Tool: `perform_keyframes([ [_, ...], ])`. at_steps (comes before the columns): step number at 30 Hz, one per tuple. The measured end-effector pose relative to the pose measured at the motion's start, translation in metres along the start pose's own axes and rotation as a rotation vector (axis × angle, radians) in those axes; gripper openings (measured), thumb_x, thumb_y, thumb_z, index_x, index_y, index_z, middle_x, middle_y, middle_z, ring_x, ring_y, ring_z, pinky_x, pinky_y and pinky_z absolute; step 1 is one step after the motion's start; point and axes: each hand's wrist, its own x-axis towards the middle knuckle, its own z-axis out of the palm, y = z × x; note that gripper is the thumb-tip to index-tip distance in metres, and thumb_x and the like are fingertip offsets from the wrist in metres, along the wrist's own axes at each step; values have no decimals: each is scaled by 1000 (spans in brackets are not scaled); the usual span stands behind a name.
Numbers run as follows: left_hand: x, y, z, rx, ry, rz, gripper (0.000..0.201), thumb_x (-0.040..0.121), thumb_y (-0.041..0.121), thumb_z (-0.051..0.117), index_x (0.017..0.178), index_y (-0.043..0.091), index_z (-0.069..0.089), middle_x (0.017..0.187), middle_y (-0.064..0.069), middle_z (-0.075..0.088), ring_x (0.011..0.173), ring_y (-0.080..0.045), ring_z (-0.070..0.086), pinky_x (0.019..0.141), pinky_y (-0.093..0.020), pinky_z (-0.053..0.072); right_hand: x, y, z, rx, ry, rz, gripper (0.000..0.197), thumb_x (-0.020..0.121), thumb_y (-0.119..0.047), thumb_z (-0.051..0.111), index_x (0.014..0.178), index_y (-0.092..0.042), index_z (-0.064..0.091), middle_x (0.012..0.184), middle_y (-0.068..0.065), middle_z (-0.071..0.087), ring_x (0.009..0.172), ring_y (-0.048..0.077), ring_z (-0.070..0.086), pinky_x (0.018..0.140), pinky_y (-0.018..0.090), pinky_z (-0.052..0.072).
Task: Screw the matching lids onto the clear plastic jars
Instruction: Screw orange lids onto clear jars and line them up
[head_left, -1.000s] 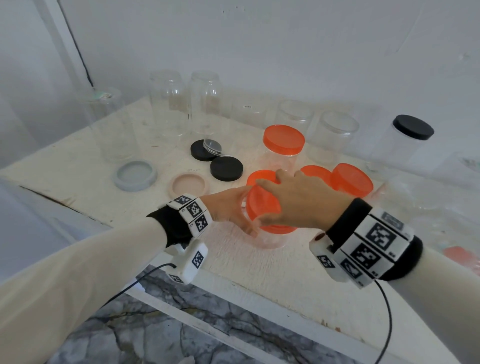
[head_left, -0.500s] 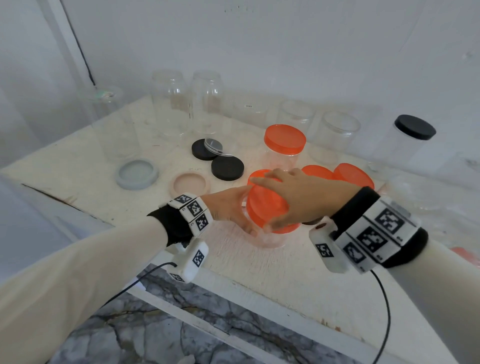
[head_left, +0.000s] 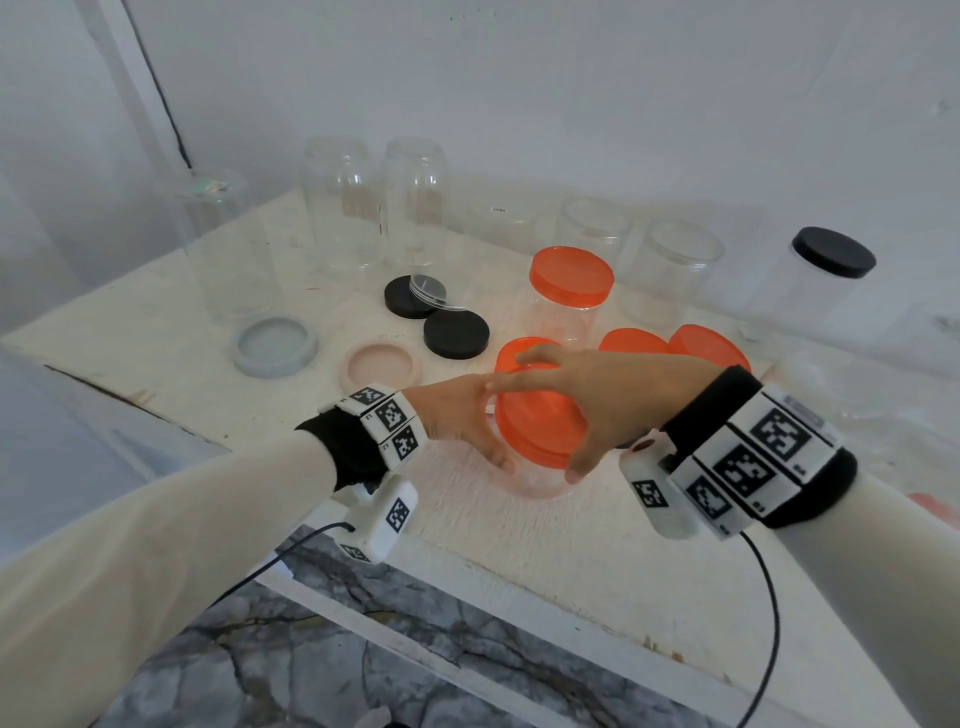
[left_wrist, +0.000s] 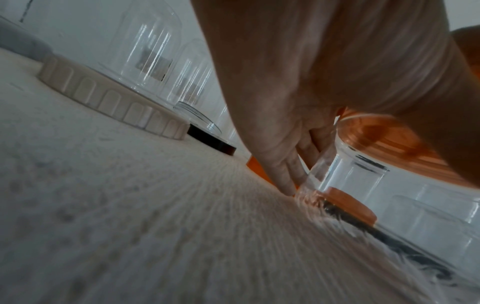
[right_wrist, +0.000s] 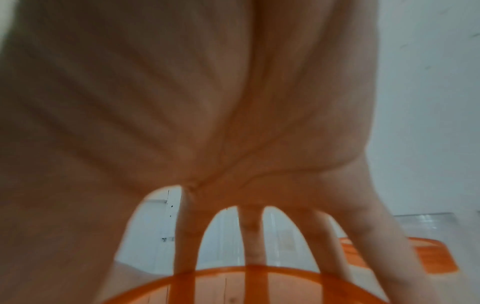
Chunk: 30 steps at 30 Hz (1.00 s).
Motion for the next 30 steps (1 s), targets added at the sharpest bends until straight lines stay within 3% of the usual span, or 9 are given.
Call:
perform_keyframes([
  [2, -1, 1, 0, 15, 13, -3, 75, 65, 7, 82, 124, 27, 40, 114, 19, 52, 113, -4, 48, 95, -14, 37, 2, 0, 2, -9, 45, -3, 103, 63, -40, 82, 141, -52, 16, 143, -9, 23, 121, 22, 41, 93, 37, 45],
  [5, 0, 1, 0, 57, 49, 2, 82, 63, 13, 85, 132, 17, 42, 125, 9, 54, 118, -9, 48, 104, -25, 37, 4, 2, 4, -10, 102, -15, 98, 60, -47, 80, 138, -53, 22, 134, -9, 31, 109, 19, 45, 86, 34, 46],
  [8, 0, 0, 0, 114, 86, 4, 89, 58, 22, 88, 135, 14, 43, 130, 3, 55, 122, -13, 49, 108, -35, 36, 2, 5, 3, 18, 134, -25, 94, 58, -49, 80, 136, -52, 27, 127, -10, 35, 97, 13, 42, 71, 22, 38],
  [12, 0, 0, 0, 119, 95, 0, 87, 56, 20, 89, 132, 15, 46, 127, 4, 57, 120, -12, 51, 107, -35, 38, 2, 5, 4, 30, 175, -11, 94, 57, -51, 80, 136, -46, 31, 122, -10, 38, 89, 9, 42, 59, 14, 30],
  [18, -2, 3, -2, 133, 69, 32, 87, 58, 17, 88, 132, 18, 44, 124, 3, 58, 117, -13, 52, 107, -36, 39, 3, 4, 10, 62, 205, 55, 97, 54, -52, 80, 135, -50, 26, 123, -12, 35, 90, 9, 40, 62, 19, 34],
  [21, -1, 4, -4, 147, 36, 87, 93, 59, 17, 87, 137, 21, 37, 128, 2, 55, 119, -15, 50, 107, -36, 39, 0, 4, 16, 93, 213, 91, 98, 56, -50, 80, 134, -55, 21, 129, -15, 28, 100, 9, 35, 72, 24, 37],
  [24, 0, 5, -6, 111, 8, 169, 95, 60, 18, 87, 140, 24, 35, 130, 4, 55, 121, -12, 50, 105, -30, 39, -7, 7, 21, 213, 217, 122, 102, 54, -46, 83, 131, -59, 19, 128, -18, 24, 109, 11, 34, 80, 28, 40],
  [27, 2, 6, -11, 62, -1, 271, 87, 64, 23, 85, 137, 28, 38, 132, 8, 53, 122, -8, 49, 104, -24, 38, -18, 12, 24, 362, 287, 159, 105, 53, -42, 86, 132, -61, 19, 126, -19, 24, 116, 11, 36, 92, 32, 43],
  [30, 8, 13, -21, 13, 83, 316, 66, 71, 19, 80, 127, 28, 47, 122, 16, 55, 115, 1, 51, 96, -13, 40, -32, 24, 27, 442, 400, 269, 107, 53, -44, 86, 134, -60, 18, 125, -20, 22, 120, 12, 34, 99, 32, 38],
])
